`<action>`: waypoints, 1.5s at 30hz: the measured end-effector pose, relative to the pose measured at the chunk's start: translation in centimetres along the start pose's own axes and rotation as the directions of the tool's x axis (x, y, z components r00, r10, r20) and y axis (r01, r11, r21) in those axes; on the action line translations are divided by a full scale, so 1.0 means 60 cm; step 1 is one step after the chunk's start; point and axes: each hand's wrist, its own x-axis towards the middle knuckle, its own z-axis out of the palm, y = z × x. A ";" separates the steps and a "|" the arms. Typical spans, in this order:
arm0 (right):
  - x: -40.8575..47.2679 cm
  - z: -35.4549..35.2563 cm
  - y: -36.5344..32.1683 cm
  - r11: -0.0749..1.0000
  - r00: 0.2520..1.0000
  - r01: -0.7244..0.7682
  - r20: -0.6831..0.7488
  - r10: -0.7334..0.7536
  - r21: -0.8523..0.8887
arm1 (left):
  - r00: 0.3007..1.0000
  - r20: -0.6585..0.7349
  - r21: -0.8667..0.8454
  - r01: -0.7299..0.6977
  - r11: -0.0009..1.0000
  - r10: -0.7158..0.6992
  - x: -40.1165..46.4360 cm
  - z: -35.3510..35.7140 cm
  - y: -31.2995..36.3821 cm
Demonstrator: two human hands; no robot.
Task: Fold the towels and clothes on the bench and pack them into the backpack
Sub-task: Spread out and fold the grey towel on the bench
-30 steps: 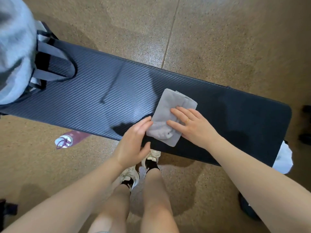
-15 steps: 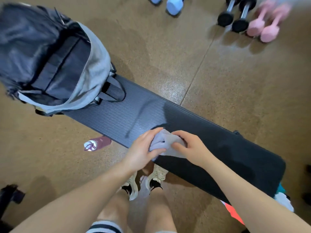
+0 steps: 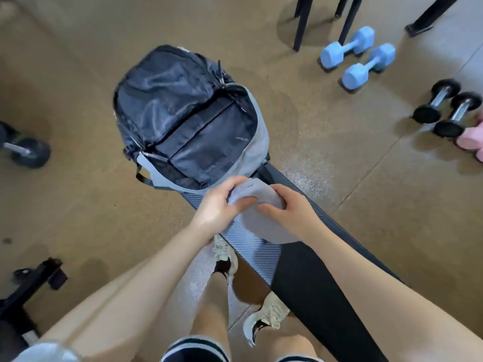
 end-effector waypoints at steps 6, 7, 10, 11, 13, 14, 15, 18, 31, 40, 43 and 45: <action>0.177 0.043 -0.080 0.982 0.984 -0.117 -0.120 0.135 0.147 | 0.974 -0.225 0.027 0.046 0.999 -0.039 0.130 -0.139 -0.094; 0.206 0.048 -0.092 0.967 0.975 -0.151 -0.130 0.180 0.207 | 0.967 -0.253 0.096 0.066 0.993 -0.040 0.159 -0.163 -0.113; 0.293 0.061 -0.113 0.921 0.946 -0.248 -0.128 0.296 0.302 | 0.974 -0.224 0.392 0.077 0.917 0.014 0.262 -0.220 -0.172; 0.319 0.066 -0.114 0.912 0.938 -0.272 -0.129 0.323 0.306 | 0.981 -0.195 0.481 0.081 0.873 0.017 0.296 -0.231 -0.188; 0.366 0.076 -0.110 0.897 0.922 -0.303 -0.140 0.361 0.321 | 0.990 -0.141 0.615 0.102 0.782 -0.017 0.354 -0.241 -0.215; 0.385 0.080 -0.106 0.885 0.911 -0.321 -0.145 0.385 0.337 | 0.991 -0.131 0.673 0.120 0.729 -0.043 0.374 -0.242 -0.225; 0.401 0.084 -0.100 0.869 0.896 -0.344 -0.151 0.417 0.355 | 0.989 -0.133 0.720 0.139 0.680 -0.062 0.390 -0.242 -0.237; 0.438 0.094 -0.088 0.797 0.835 -0.434 -0.144 0.531 0.420 | 0.982 -0.170 0.786 0.187 0.590 -0.084 0.413 -0.250 -0.272; 0.514 0.156 -0.128 0.806 0.863 -0.483 0.033 0.504 0.342 | 0.937 -0.339 0.454 0.086 0.887 0.082 0.424 -0.381 -0.212; 0.635 0.208 -0.165 0.947 0.935 -0.320 -0.165 0.313 -0.020 | 0.924 -0.363 0.401 0.040 0.915 0.119 0.411 -0.414 -0.211; 0.570 0.195 -0.126 0.913 0.861 -0.406 -0.315 0.399 0.046 | 0.930 -0.356 0.364 0.049 0.930 0.090 0.408 -0.401 -0.223; 0.525 0.196 -0.096 0.839 0.790 -0.529 -0.284 0.543 0.129 | 0.927 -0.355 0.376 0.021 0.926 0.123 0.405 -0.388 -0.226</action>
